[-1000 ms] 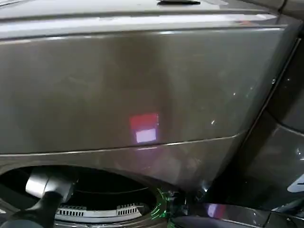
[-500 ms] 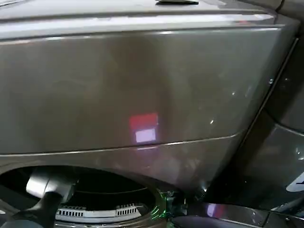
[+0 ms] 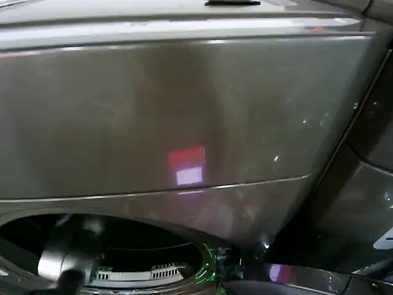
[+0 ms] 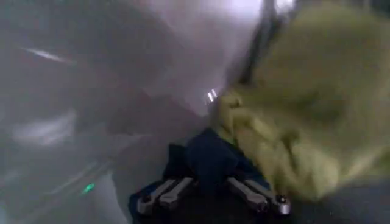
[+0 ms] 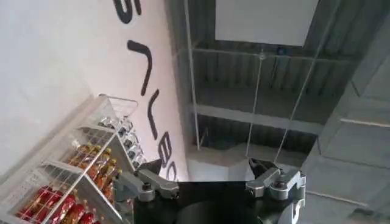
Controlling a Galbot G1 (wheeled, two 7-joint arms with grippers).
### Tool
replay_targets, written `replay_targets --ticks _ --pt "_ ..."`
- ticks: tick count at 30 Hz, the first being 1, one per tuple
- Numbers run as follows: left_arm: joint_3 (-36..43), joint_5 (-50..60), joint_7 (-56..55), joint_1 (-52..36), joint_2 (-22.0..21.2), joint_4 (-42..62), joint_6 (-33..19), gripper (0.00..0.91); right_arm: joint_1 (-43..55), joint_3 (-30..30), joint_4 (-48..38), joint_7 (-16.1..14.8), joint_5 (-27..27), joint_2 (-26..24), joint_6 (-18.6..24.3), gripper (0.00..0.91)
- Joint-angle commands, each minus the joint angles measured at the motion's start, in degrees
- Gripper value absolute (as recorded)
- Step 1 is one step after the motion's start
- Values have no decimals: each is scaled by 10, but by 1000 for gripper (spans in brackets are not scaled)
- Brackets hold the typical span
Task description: Grasp the clothes from the dryer.
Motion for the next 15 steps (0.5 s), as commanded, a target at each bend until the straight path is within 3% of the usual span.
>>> replay_targets --ticks 1,8,15 --pt "-70 -249 -171 172 -11 -239 -24 0 1 -3 -1 6 -6 -1 0 907" --pt "-103 -338 -259 231 -29 -311 -131 0 1 -1 2 6 -16 -5 2 907" --pt "-125 -394 -279 307 -51 -386 -246 0 0 0 5 5 -12 -6 9 907"
